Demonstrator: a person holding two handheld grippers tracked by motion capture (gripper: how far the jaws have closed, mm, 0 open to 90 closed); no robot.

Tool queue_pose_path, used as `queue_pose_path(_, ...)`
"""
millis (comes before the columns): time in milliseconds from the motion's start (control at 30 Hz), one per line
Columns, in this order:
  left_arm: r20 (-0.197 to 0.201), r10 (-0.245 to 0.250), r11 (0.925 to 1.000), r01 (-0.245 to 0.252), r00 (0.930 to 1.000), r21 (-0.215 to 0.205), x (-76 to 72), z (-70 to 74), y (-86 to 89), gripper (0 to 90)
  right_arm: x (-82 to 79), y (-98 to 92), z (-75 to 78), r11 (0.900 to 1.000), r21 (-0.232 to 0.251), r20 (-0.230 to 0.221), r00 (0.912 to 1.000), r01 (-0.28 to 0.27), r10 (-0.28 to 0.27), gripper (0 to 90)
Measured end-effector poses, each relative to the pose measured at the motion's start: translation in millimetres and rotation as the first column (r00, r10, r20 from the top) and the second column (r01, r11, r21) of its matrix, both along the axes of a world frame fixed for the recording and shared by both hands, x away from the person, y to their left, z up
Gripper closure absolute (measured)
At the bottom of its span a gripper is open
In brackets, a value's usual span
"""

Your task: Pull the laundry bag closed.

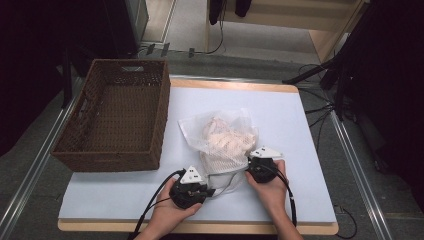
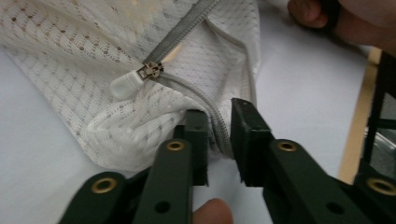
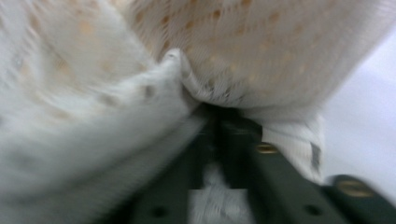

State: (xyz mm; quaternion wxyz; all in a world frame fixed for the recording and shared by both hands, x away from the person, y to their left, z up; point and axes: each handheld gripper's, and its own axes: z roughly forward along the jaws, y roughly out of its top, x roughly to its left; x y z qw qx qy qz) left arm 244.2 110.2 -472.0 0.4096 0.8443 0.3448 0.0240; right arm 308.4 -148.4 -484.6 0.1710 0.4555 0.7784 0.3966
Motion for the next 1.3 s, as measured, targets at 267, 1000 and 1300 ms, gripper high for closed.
queue_pose_path(267, 0.067, 0.057, 0.9979, -0.055, 0.9962, -0.035, 0.6, 15.2, 34.8, 57.5, -37.5, -29.1, 11.0, 0.992, 0.101, 0.006, 0.9975, 0.069, -0.07, 58.0)
queue_pose_path(1000, 0.006, 0.126, 0.9919, -0.127, 0.992, 0.014, 18.5, -1.8, 33.5, 74.6, -78.4, 87.4, 9.4, 0.97, 0.069, 0.003, 0.972, -0.235, 0.235, 67.8)
queue_pose_path(1300, 0.021, 0.119, 0.9929, -0.119, 0.9927, 0.003, 8.8, 7.5, 40.0, 90.0, -63.3, 84.6, 1.6, 0.985, 0.04, -0.036, 0.9849, -0.168, 0.169, 88.7)
